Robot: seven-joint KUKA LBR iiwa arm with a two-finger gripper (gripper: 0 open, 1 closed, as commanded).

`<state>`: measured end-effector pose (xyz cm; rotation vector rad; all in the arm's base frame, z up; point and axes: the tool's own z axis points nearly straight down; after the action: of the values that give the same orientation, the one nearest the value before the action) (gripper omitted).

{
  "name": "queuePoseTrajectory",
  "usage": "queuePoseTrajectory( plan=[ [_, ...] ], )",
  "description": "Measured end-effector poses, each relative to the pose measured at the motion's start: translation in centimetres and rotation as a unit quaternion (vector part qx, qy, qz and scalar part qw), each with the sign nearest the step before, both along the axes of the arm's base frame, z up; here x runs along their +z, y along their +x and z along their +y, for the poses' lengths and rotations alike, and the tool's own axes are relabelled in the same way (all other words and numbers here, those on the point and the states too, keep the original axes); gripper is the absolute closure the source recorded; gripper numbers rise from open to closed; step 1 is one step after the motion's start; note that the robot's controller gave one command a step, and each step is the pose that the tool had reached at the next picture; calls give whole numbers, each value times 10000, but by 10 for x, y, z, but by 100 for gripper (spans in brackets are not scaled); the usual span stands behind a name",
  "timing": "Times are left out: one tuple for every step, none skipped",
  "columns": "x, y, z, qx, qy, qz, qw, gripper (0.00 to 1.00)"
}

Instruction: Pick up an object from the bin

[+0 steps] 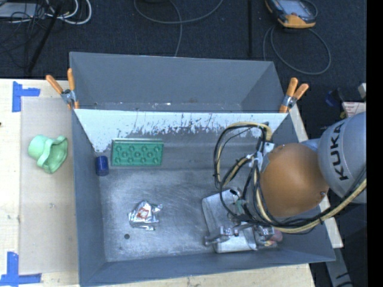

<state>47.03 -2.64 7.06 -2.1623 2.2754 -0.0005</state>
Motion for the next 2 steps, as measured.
queuePoseTrajectory(
  plan=[
    [2, 1, 2, 17, 1, -12, 10000, 100],
    [41, 2, 3, 3, 0, 8, 10000, 100]
  ],
)
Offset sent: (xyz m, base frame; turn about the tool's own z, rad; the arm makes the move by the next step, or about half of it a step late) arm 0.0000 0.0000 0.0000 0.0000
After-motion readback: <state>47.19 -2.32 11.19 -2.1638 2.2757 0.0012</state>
